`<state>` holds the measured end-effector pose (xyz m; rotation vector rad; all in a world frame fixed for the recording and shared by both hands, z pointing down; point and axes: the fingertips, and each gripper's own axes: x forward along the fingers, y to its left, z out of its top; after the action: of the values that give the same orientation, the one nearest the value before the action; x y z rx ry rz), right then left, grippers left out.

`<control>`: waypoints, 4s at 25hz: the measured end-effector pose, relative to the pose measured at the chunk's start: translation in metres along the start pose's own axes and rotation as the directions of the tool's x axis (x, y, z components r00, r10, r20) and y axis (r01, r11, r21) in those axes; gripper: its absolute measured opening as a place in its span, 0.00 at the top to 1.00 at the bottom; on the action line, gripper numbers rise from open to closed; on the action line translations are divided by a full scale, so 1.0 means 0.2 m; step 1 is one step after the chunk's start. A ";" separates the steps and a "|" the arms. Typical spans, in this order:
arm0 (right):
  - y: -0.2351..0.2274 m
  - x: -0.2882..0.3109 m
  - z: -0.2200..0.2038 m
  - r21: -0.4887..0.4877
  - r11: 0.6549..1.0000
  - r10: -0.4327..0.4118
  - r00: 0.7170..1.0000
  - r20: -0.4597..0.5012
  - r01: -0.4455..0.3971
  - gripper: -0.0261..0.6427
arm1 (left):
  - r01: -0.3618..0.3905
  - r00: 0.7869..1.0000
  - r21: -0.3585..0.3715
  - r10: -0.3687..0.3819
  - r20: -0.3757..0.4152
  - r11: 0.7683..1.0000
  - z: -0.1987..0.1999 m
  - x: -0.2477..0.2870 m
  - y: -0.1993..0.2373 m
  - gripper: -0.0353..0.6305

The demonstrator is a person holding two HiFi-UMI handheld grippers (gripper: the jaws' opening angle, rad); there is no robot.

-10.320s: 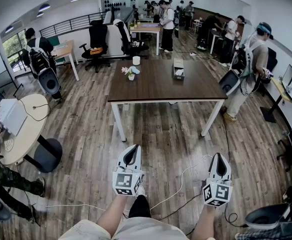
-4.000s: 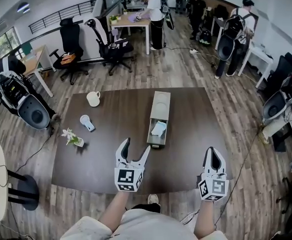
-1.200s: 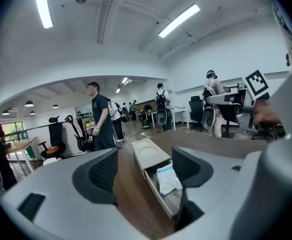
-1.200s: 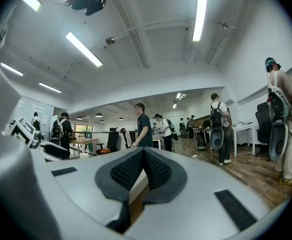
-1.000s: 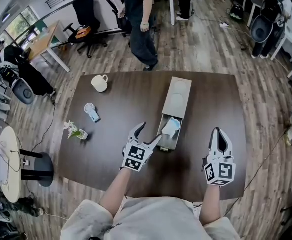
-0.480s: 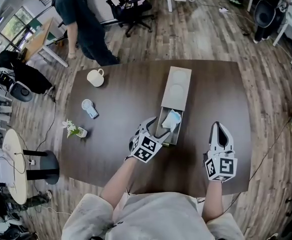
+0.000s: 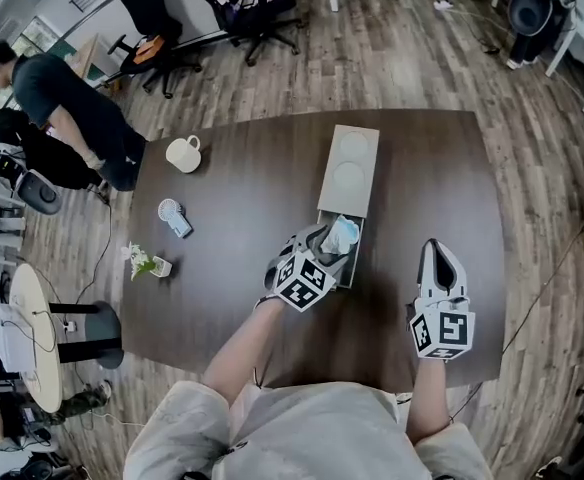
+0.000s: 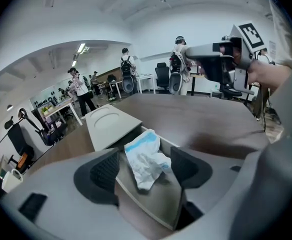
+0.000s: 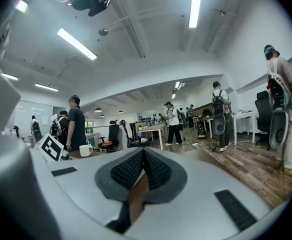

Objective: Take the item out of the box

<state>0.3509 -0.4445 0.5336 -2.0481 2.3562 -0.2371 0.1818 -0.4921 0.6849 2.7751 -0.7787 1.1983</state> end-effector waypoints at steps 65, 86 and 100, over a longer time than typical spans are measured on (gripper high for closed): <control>0.21 -0.14 0.21 -0.133 0.991 0.041 0.998 0.057 -0.033 0.96 | -0.211 0.968 -0.273 0.239 0.074 0.939 -0.06 -0.35 0.02 0.94; 0.32 -0.25 0.43 -0.230 0.973 0.040 0.991 0.126 -0.010 0.96 | -0.345 0.691 -0.452 0.548 0.470 0.822 0.23 -1.12 0.13 0.94; 0.31 -0.30 0.45 -0.240 0.971 0.028 0.988 0.150 0.009 0.96 | -0.376 0.576 -0.461 0.592 0.564 0.804 0.32 -1.29 0.14 0.94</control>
<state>0.3076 -0.3869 0.4308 -2.0633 2.4013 0.2096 0.0629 -0.4169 0.4585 2.7723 -1.7112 -0.0827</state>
